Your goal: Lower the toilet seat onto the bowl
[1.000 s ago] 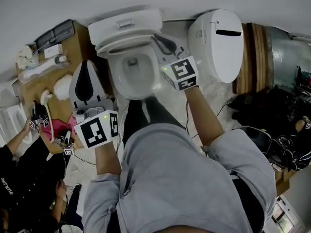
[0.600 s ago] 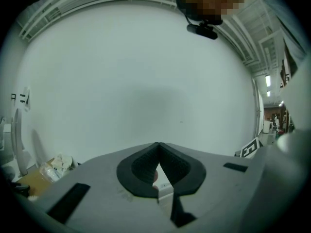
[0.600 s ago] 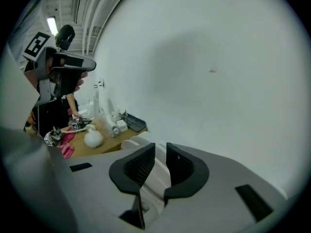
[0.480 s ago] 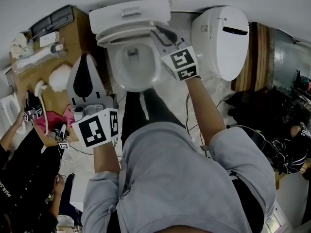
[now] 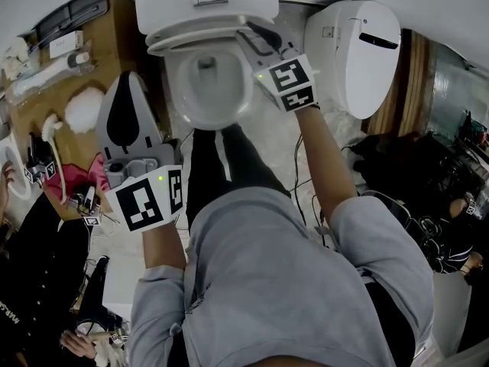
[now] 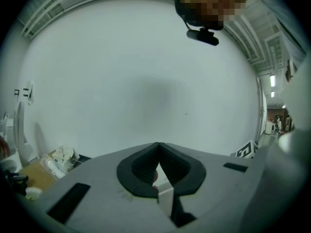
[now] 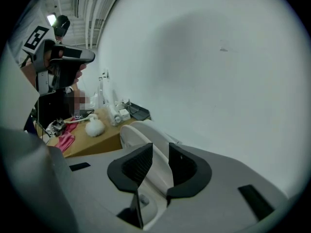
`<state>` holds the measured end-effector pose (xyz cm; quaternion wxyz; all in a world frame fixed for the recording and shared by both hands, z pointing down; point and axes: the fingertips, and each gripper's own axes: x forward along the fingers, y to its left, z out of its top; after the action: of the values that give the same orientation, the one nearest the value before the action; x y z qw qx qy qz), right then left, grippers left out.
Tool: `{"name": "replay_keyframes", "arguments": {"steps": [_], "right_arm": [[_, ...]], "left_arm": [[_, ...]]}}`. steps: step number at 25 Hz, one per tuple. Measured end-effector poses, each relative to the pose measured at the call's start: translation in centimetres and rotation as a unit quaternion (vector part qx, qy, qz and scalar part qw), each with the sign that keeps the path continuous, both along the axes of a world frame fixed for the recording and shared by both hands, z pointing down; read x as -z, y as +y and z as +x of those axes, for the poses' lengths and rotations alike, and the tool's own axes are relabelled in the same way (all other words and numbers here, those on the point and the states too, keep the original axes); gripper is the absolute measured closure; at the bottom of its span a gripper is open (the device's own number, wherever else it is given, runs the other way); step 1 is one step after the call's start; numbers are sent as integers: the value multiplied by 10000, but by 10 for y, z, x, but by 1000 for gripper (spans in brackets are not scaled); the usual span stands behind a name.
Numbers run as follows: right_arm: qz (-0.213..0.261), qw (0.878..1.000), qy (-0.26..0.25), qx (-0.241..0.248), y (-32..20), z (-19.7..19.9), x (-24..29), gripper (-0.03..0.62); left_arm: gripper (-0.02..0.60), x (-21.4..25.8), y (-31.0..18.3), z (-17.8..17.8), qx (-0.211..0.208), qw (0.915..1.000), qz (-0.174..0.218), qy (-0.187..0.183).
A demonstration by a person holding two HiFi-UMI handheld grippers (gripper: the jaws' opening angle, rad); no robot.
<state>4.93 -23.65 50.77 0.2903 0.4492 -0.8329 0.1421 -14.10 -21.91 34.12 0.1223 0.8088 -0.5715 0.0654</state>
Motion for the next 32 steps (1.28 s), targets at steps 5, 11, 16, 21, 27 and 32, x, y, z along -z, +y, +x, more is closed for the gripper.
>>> {"name": "replay_keyframes", "arguments": {"steps": [5,11,16,21,27,32], "right_arm": [[-60,9999,27,119,1,-2,-4,508],[-153,9992,201,315,3,-5,-12,489],[-137,9993,183,290,3,-5,-14,490],[-50,9993,213,303,15,-2,-10,490],[25,9988,292,401,27,-8,-11,488],[49,9986,281,454,40,-9,-12,490]], "left_arm": [[581,-7,-3,-1,18,10000,-51,17],[581,-11,-4,0,30,10000,-41,73],[581,-18,0,-2,73,9999,-102,67],[581,-17,11,3,45,9999,-89,68],[581,-23,21,6,11,9999,-129,86],[581,-27,33,10,-9,9999,-156,74]]}}
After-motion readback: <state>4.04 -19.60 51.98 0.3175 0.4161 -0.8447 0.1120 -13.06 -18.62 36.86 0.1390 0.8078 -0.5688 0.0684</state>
